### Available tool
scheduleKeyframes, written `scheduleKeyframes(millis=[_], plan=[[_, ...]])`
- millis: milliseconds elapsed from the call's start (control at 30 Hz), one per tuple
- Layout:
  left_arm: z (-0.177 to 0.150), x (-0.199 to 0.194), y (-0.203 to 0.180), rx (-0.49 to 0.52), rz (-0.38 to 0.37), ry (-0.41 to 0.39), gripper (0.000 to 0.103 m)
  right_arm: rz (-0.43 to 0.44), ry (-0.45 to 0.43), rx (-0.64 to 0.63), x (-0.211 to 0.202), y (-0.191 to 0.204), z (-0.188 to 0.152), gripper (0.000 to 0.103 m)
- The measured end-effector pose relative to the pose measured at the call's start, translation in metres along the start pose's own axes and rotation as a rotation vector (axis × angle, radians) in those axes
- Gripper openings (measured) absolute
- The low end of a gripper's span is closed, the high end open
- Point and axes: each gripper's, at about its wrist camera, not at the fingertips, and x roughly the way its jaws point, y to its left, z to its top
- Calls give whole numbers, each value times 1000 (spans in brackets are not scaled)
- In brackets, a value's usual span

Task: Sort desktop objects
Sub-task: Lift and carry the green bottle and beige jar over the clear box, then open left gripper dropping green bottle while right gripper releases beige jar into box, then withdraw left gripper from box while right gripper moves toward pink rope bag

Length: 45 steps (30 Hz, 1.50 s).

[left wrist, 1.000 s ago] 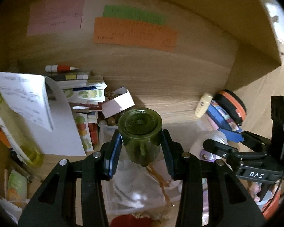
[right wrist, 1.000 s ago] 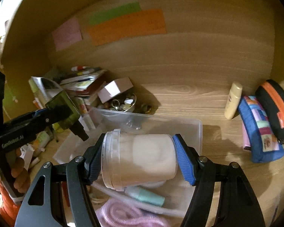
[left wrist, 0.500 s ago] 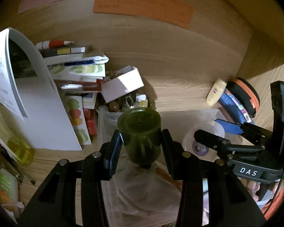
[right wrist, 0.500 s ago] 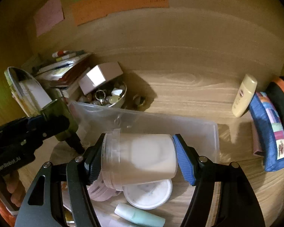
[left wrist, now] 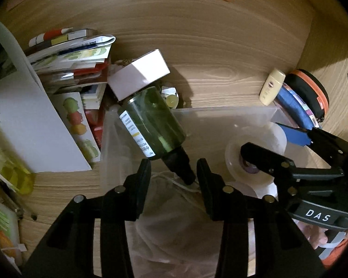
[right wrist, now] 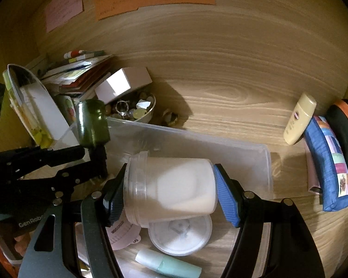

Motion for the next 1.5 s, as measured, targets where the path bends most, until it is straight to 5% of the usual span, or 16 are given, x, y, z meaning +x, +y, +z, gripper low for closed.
scheduleKeyframes(millis=[200,400,900,1267,1500], plan=[[1,-9,8,-28,-15,-15,41,19,30,1,4,-1,0,66],[3,-31,8,-24,-49,-65,42,7,-38,7,-20,-1,4,81],[-25,-103,-2,17,-32,-188,92,-18,-112,77,-91,-23,-20,91],[-74,-94,14,-7,-9,-61,92,-48,-104,89,-118,-30,-74,96],[-104,-66,26,-25,-17,74,92,-44,-17,105,-108,-31,-112,97]])
